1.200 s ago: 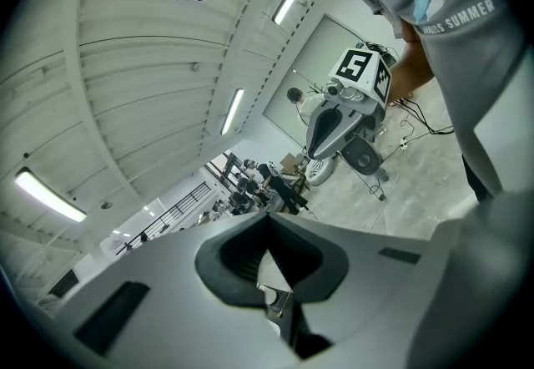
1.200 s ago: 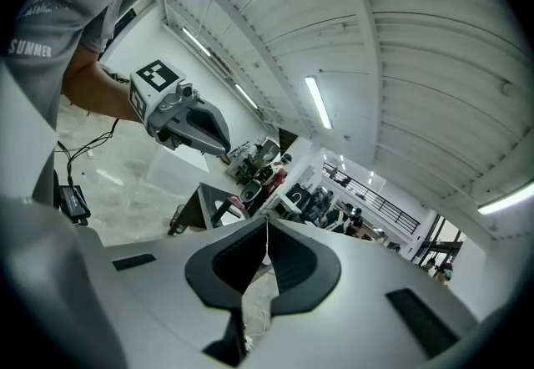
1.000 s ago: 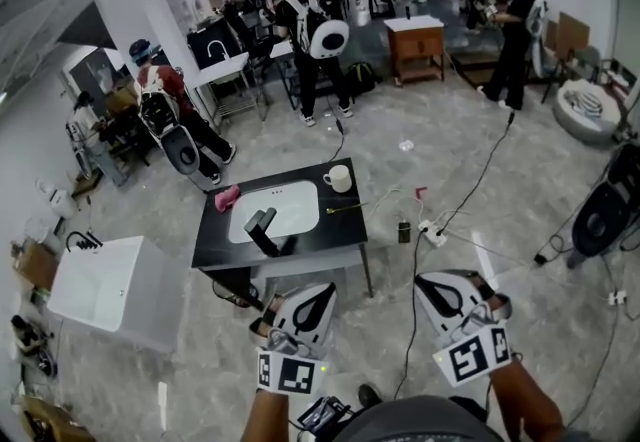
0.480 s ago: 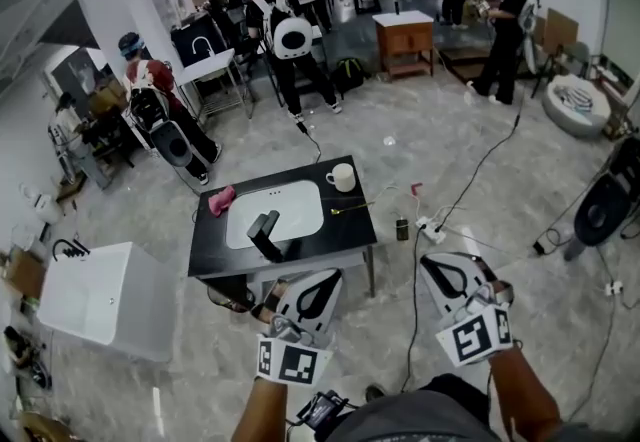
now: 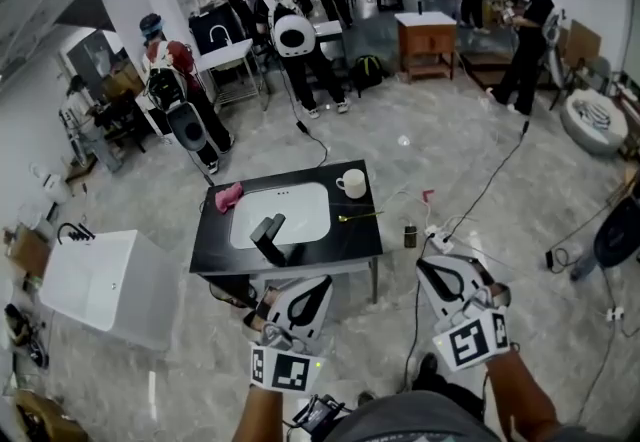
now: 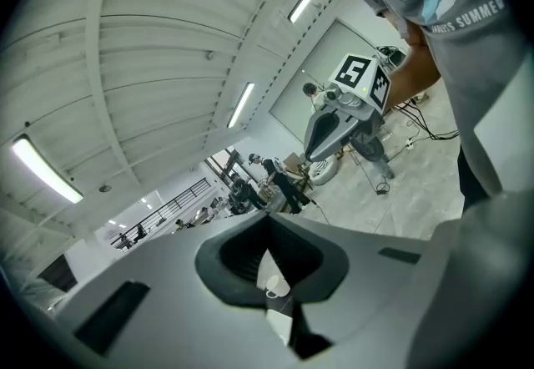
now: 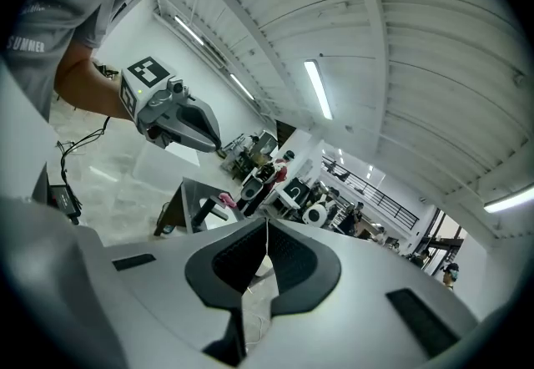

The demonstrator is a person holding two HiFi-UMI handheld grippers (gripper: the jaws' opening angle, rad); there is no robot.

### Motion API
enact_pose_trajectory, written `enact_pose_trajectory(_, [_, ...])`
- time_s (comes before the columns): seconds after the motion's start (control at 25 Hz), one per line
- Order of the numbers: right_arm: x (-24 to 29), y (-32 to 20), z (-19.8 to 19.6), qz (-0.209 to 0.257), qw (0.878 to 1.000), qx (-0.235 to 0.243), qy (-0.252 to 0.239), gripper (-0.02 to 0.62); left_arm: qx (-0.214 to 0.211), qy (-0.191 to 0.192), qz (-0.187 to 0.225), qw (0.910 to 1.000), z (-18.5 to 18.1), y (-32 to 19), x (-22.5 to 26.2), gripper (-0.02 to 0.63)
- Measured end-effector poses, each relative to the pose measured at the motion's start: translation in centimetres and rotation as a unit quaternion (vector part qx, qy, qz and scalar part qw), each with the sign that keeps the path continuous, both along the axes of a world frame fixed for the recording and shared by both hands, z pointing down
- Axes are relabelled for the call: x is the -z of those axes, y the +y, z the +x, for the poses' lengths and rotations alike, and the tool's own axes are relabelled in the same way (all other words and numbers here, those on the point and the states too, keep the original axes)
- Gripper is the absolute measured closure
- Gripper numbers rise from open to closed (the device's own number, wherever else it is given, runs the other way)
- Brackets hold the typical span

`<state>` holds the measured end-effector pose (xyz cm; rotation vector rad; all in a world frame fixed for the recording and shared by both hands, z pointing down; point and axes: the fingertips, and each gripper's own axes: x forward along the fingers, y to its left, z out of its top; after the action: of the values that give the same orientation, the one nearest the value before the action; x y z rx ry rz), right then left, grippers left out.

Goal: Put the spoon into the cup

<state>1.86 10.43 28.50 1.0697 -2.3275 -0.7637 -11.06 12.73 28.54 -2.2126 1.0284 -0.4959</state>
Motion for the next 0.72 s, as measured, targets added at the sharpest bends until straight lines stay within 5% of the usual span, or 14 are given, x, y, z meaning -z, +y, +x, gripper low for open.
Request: enact_pose_trajectory(0.72, [-1.2,-10.4,6.2,-0.017,0.996,0.091,-0.009,0.564,0.071,-0.023,-0.013,0.9971,8.2,-9.5,-0.9,0.604])
